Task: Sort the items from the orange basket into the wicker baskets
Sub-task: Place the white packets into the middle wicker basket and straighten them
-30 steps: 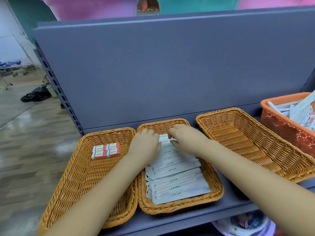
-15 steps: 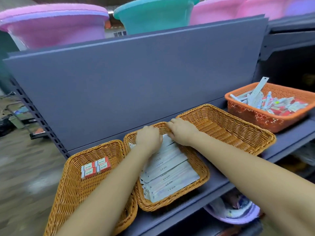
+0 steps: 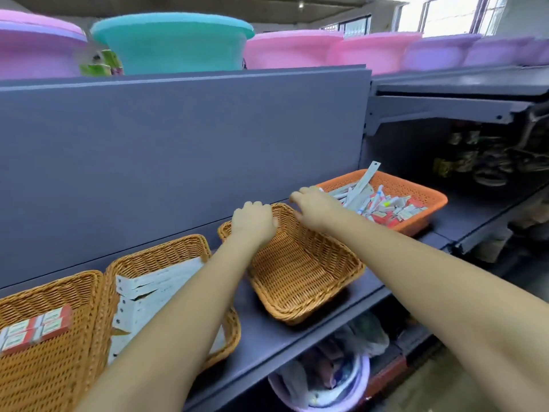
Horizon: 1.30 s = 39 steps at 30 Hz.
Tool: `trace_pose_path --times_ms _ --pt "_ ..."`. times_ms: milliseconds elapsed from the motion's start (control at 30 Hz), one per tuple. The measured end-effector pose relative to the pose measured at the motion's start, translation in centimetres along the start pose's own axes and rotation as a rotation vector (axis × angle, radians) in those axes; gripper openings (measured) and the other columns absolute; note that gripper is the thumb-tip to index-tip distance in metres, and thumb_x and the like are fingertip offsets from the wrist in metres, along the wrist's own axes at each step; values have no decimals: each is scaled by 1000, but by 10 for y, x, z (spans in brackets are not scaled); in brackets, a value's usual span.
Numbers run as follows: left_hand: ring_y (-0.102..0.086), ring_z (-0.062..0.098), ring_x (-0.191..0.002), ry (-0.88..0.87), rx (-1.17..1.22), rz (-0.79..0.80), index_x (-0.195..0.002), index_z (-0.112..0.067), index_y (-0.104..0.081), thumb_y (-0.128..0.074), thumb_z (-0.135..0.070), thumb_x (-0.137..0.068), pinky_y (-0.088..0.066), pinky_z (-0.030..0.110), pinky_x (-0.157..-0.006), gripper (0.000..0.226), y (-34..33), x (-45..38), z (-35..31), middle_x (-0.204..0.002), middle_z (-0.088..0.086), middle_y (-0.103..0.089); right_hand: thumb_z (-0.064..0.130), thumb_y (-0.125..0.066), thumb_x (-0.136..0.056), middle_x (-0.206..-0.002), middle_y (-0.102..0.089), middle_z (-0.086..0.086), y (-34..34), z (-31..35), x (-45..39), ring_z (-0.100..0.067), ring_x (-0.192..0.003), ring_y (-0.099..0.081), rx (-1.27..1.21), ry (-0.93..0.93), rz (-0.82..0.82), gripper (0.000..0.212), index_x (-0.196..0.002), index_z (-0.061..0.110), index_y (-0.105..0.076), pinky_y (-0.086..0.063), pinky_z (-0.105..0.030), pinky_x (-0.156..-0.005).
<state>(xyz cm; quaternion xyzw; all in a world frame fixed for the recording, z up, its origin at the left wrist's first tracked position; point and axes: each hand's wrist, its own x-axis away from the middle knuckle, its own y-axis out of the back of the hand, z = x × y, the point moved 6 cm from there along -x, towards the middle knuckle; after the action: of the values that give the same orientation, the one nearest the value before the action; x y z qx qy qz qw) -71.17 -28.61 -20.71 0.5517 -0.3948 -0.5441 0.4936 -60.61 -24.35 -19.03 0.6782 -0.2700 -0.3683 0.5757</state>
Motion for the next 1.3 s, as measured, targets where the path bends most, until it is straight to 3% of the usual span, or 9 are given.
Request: trace_pose_path --times_ms 200,500,667,767,967,1167,1300 --pt "-46 28 -120 -11 42 -28 -124 -10 -54 -34 -32 -99 -40 40 -93 39 5 -35 -74 -126 10 -54 23 -43 -94 -119 -55 -12 -3 -83 4 -31 -114 -48 -48 -21 3 24 -111 11 -55 -40 -39 -91" --pt "-47 30 -117 -111 26 -26 -121 -8 -57 -37 -25 -98 -41 37 -90 35 -5 -99 -145 -126 12 -55 16 -47 -92 -131 -51 -13 -33 -184 -2 -31 -121 -46 -108 -162 89 36 -127 10 -51 -40 -39 -98" --pt "-53 29 -110 -184 13 3 -112 -10 -62 -36 -28 -97 -45 35 -79 35 -19 -133 -164 -119 10 -59 18 -46 -92 -133 -50 -9 -47 -225 -9 -29 -120 -47 -123 -229 128 39 -131 13 -49 -40 -35 -96" --pt "-53 28 -107 -246 -8 42 -112 -10 -61 -36 -28 -98 -37 34 -70 34 -30 -146 -178 -116 10 -58 19 -44 -94 -133 -50 -9 -52 -241 -16 -27 -121 -46 -126 -249 133 40 -133 14 -47 -39 -35 -98" --pt "-49 28 -107 -301 11 77 -111 -4 -61 -41 -26 -96 -39 35 -74 33 -43 -166 -203 -112 14 -58 22 -46 -95 -134 -51 -7 -63 -262 -36 -25 -120 -48 -115 -220 173 39 -134 17 -47 -42 -36 -96" --pt "-56 28 -99 -188 64 61 -116 -7 -60 -46 -18 -94 -44 33 -69 28 -44 -197 -224 -110 12 -60 22 -45 -94 -126 -56 -4 -68 -286 -53 -25 -111 -53 -130 -159 174 31 -125 21 -53 -41 -33 -77" --pt "-55 24 -91 -84 122 99 -114 -11 -61 -47 -16 -93 -42 31 -66 25 -51 -226 -236 -103 8 -62 18 -43 -93 -116 -59 -4 -72 -297 -59 -26 -100 -56 -151 -85 159 30 -119 24 -56 -43 -33 -74"
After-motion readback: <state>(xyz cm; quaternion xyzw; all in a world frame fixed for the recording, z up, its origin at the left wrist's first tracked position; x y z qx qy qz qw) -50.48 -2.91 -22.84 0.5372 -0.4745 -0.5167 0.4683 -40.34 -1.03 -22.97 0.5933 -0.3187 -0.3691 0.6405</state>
